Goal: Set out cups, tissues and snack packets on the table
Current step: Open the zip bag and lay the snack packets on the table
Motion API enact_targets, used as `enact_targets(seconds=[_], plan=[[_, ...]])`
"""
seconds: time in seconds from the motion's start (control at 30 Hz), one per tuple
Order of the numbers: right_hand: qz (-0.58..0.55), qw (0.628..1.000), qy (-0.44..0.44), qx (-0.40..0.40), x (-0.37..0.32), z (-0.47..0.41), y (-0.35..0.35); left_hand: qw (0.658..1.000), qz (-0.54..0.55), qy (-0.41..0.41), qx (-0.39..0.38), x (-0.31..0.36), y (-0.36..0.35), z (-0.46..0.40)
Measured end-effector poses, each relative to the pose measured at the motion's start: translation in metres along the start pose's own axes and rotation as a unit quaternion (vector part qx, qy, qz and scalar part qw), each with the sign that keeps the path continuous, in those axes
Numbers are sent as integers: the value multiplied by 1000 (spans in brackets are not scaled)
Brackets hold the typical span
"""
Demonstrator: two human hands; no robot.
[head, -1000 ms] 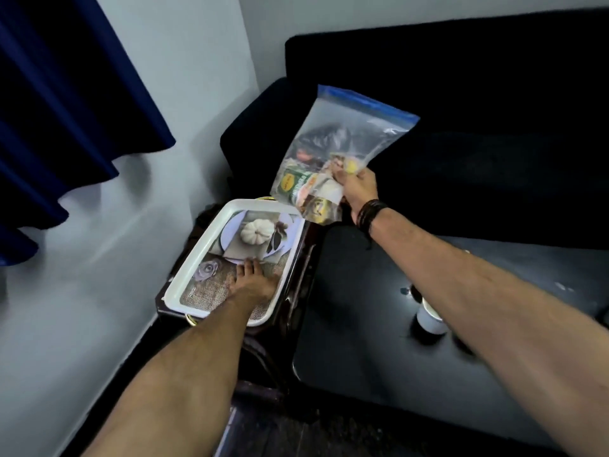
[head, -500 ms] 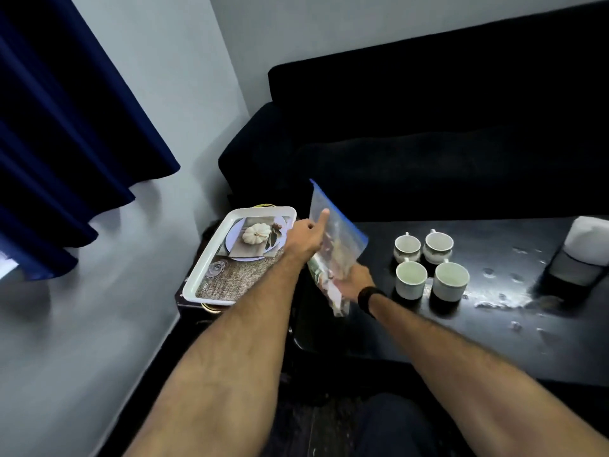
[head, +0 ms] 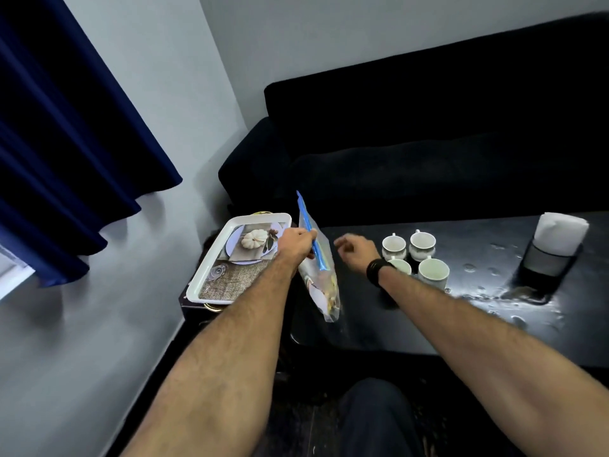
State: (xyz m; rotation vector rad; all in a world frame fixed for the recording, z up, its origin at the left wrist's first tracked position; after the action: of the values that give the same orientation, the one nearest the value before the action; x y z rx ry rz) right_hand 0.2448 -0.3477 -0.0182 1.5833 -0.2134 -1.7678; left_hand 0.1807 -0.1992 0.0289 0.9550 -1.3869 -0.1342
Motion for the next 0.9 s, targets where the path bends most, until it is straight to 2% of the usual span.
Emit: enact_targets(seconds=[0.07, 0.13, 0.23, 0.37, 0.67, 0.77, 0.83, 0.9], plan=[[-150, 988, -6, -28, -13, 6, 15, 997, 70, 20, 8, 2, -2, 3], [-203, 976, 0, -74, -27, 16, 18, 990, 136, 47, 6, 4, -10, 9], [-112, 993, 11, -45, -35, 25, 23, 975, 207, 82, 22, 4, -19, 19], [-98, 994, -8, -39, -27, 21, 24, 959, 261, 111, 15, -3, -26, 32], [46, 998, 31, 12, -40, 34, 36, 974, 217, 51, -39, 11, -27, 36], [41, 999, 33, 6, -41, 35, 36, 979, 198, 34, -38, 9, -27, 34], [-1, 1000, 20, -20, -38, 35, 35, 979, 198, 30, -39, 7, -25, 34], [7, 999, 30, -40, -37, 35, 34, 976, 208, 35, -49, 4, -24, 36]])
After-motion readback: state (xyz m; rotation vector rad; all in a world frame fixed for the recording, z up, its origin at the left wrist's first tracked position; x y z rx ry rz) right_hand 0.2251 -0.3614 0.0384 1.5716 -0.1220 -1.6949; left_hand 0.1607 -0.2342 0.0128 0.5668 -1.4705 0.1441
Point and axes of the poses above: each hand's wrist, its own z-axis away from the middle knuckle, its own y-axis out of the back of the hand, x = y × z, the point moved 5 cm from there along -z, towards the middle knuckle, and after that the axes turned 14 degrees about -y, right-handed, at the moved point
